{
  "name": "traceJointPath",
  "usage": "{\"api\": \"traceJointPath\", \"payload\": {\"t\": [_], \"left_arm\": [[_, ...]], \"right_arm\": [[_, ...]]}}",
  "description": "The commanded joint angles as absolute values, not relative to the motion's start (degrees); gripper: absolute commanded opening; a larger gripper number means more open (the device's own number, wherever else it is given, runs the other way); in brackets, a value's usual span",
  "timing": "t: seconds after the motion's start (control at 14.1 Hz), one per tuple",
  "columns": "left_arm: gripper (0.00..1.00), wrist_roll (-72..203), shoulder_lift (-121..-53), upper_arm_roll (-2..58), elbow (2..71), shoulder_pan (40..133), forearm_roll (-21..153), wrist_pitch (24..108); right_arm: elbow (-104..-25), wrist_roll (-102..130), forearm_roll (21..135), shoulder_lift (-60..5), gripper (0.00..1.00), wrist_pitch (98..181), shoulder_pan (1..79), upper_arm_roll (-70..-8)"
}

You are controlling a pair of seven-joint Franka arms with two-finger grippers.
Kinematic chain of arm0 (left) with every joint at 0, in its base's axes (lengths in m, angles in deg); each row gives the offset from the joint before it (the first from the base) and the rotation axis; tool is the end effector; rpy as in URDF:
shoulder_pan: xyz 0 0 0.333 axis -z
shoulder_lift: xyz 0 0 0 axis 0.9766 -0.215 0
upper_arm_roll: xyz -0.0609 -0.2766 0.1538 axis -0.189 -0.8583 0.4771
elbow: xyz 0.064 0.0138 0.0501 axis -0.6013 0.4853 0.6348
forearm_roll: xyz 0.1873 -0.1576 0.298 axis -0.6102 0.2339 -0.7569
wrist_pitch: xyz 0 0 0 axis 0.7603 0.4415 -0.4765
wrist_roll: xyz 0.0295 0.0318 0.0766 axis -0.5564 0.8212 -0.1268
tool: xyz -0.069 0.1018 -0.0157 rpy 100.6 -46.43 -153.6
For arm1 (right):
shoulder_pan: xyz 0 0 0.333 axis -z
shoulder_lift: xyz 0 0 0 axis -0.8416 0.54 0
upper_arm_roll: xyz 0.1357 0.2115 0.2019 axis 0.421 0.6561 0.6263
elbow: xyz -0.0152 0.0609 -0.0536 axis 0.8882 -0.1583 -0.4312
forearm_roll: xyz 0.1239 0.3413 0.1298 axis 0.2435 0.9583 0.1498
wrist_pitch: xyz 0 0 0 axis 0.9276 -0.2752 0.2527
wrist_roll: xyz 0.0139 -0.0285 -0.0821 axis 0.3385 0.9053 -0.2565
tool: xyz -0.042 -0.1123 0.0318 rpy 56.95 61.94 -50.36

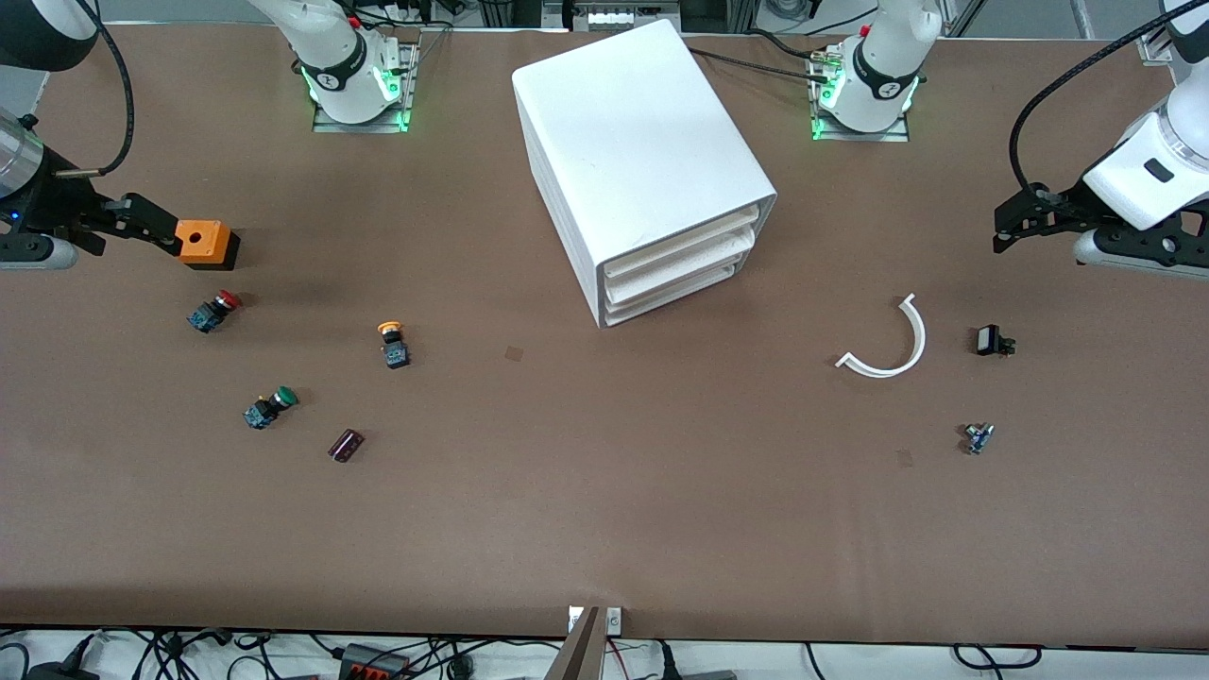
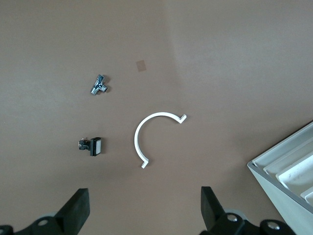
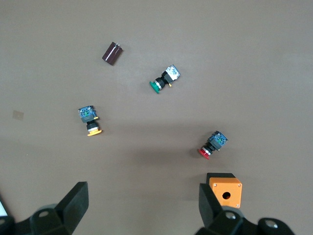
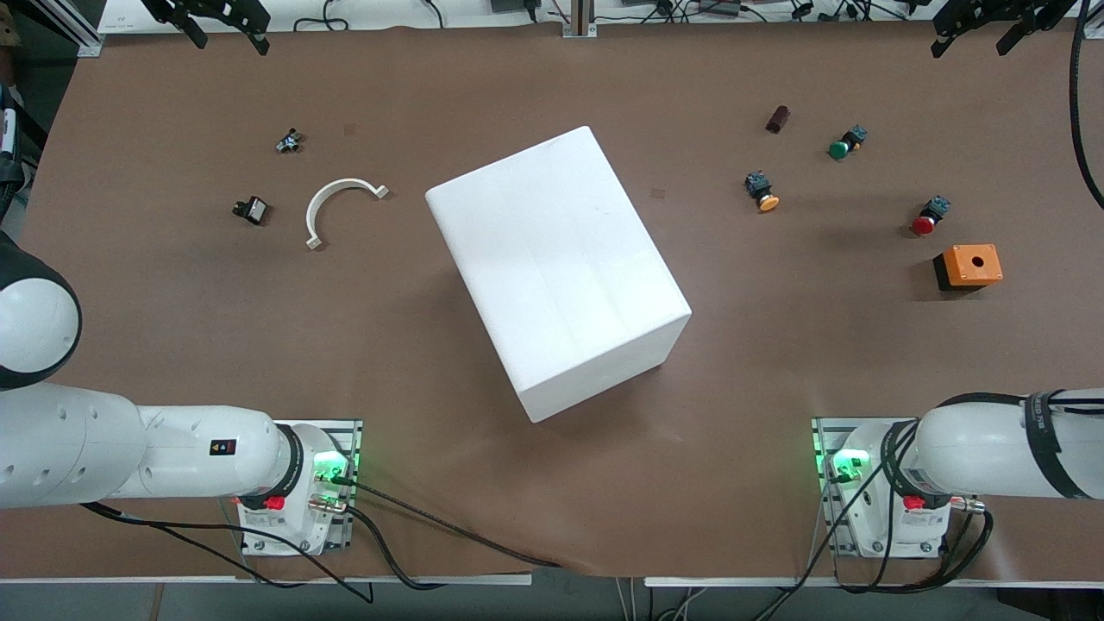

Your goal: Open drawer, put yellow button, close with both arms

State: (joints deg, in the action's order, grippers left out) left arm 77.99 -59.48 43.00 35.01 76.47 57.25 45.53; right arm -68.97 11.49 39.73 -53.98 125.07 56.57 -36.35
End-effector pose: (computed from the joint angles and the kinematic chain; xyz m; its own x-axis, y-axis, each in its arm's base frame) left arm 0.5427 -0.0211 0.5738 0.9895 -0.1443 0.0037 -0.1443 -0.9895 0.0028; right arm 0.5403 -0.0213 0.5468 0.9999 0.0127 0.0023 0.0126 -0.9998 0.0139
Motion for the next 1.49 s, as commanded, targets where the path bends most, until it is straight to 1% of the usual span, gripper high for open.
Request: {"api": "traceJointPath", "payload": {"t": [0.0, 0.36, 0.57, 0.78, 1.07, 1.21, 1.28, 1.42], "left_arm": [[1.0, 79.0, -59.83, 42.9, 33.73, 76.18, 57.83, 44.32], [1.0, 79.0, -59.83, 42.81, 33.73, 76.26, 57.83, 44.32], [1.0, 78.91, -59.83, 42.81, 33.64, 76.26, 57.83, 44.41], [1.0, 79.0, -60.27, 42.9, 33.64, 76.26, 57.83, 43.54], [1.0, 79.61, -64.22, 42.64, 29.44, 77.32, 58.62, 32.32], [1.0, 79.7, -65.36, 42.55, 27.58, 78.37, 62.11, 27.03], [1.0, 79.7, -65.46, 42.55, 27.58, 78.63, 64.57, 25.79], [1.0, 79.7, -67.81, 42.55, 27.49, 78.64, 70.63, 24.99]], "right_arm": [[-70.19, 11.99, 38.82, -55.0, 1.0, 125.97, 56.26, -36.13], [-70.1, 11.99, 38.91, -54.82, 1.0, 126.06, 56.0, -36.13], [-70.01, 11.82, 38.82, -53.86, 1.0, 127.9, 55.3, -36.13], [-69.83, 11.29, 38.73, -52.37, 1.0, 128.0, 54.24, -36.13], [-70.01, 10.94, 38.91, -49.82, 1.0, 127.29, 52.49, -36.05], [-69.75, 10.76, 39.52, -48.15, 1.0, 127.55, 51.08, -36.05], [-69.75, 10.33, 39.7, -47.19, 1.0, 128.25, 50.29, -36.05], [-69.66, 9.36, 41.01, -44.73, 1.0, 130.7, 48.53, -36.05]]}}
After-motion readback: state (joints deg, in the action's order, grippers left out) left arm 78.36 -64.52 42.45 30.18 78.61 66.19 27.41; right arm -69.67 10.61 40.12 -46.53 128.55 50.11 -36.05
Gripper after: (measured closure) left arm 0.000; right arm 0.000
